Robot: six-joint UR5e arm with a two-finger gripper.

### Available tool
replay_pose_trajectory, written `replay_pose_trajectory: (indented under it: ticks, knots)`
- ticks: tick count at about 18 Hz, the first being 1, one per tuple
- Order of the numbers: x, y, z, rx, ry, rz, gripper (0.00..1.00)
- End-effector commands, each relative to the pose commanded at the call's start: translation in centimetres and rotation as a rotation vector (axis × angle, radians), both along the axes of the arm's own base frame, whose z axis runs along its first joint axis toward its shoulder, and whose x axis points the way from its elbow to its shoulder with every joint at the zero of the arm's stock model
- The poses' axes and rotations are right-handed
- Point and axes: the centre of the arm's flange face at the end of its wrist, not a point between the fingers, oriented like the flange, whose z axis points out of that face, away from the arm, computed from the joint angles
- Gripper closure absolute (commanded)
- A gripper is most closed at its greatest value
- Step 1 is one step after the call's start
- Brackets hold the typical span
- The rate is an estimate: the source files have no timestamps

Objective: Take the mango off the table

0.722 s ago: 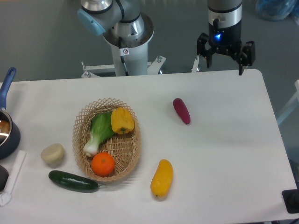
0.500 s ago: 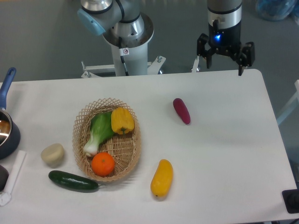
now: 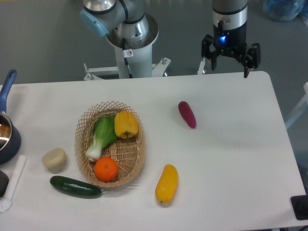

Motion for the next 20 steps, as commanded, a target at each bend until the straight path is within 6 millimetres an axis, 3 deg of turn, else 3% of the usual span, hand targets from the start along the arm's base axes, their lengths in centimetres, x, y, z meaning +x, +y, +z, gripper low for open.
replay_pose_trajectory:
  ticks: [5, 9, 14, 20]
  knots:
    - [1.3, -0.3, -1.4, 0.021, -0.030, 0.049, 0.00]
    - [0.7, 0.5, -3.0, 0.047, -0.051, 0.090, 0.00]
    - [1.6, 5.4, -7.1, 0.072, -0.133, 0.171, 0.00]
    - [2.3, 11.5, -12.5, 0.142, -0.085, 0.214, 0.00]
